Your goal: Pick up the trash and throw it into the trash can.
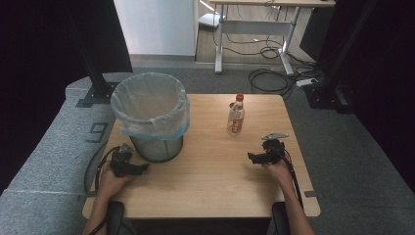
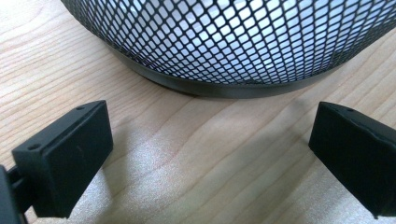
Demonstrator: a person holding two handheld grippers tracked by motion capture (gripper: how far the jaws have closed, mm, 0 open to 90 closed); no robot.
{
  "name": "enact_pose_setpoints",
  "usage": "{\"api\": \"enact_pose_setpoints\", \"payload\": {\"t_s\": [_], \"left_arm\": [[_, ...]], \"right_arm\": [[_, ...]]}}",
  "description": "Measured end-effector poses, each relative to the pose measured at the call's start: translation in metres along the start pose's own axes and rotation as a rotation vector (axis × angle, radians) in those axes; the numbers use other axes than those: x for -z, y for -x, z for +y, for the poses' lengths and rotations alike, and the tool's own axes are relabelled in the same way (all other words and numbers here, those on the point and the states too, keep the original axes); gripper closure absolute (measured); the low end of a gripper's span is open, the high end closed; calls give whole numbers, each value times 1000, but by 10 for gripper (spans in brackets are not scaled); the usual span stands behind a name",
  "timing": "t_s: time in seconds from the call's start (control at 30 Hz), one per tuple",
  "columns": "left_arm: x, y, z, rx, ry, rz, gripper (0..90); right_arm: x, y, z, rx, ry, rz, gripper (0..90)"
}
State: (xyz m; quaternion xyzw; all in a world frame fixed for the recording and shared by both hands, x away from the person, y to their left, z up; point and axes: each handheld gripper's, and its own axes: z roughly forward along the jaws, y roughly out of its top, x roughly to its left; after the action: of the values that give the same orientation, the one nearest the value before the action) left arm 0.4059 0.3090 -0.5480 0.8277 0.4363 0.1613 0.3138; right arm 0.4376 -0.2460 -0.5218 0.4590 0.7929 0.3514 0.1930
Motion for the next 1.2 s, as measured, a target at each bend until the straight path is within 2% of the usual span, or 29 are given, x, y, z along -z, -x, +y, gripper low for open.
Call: {"api": "enact_pose_setpoints", "payload": {"t_s": [0.67,0.87,1.2], "left_arm": [[0,0,0,1,1,0,0],[0,0,0,0,0,0,0],[0,0,0,1,1,0,0]], "right_arm": [[-35,9,60,-8,46,2,0],[-46,6,73,2,60,1,0],[-69,2,85,21,69,13,0]]}}
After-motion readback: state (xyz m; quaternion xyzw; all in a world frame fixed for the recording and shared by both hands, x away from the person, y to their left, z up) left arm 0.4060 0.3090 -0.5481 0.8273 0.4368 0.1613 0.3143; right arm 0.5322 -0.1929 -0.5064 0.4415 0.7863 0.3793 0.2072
